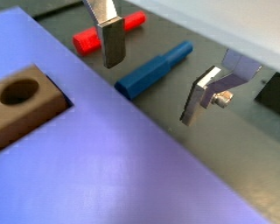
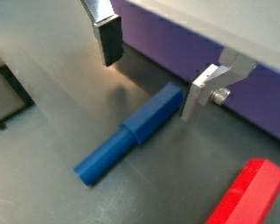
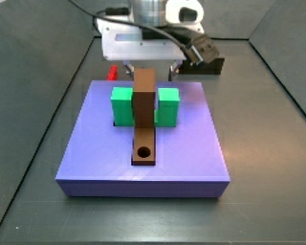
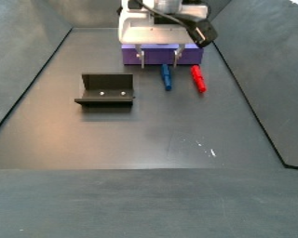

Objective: Pick up the blue object. Move up. Place the blue object on the fixture. Regrasp the blue object. Move to above the board. Insert the blue object.
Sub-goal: Pick up the blue object.

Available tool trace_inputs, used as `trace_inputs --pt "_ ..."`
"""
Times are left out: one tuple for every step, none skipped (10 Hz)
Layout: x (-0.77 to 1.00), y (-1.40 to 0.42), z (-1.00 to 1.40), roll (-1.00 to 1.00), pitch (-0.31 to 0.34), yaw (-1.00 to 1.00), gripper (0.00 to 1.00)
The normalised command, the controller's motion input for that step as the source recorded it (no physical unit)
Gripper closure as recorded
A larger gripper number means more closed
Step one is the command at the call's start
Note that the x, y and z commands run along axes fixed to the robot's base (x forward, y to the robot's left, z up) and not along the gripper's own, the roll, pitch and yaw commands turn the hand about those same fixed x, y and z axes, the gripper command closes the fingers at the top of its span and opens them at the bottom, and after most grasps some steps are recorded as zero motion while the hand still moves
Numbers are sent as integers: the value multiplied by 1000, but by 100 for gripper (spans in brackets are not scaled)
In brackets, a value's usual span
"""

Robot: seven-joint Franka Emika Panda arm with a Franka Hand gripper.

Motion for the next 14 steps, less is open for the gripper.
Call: trace_inputs --pt "-54 -20 -106 86 0 -14 0" --pt "-106 0 -77 59 0 -11 0" --pt "-120 0 -31 43 0 0 0" --pt "-140 0 -131 77 -9 0 0" --pt "-126 0 -114 69 -4 0 0" --pt "-89 0 -49 33 0 0 0" --pt "-71 0 -51 0 -13 0 0" --pt "-40 0 -83 0 -43 0 0" --pt "-6 0 -100 -27 -61 0 0" --pt "0 0 -97 -29 -59 0 0" --pt "0 0 -163 -43 -66 0 0" --pt "0 0 -134 -61 -66 0 0" --pt "0 0 -126 -69 -66 0 0" --pt "0 0 -66 -59 -53 0 0"
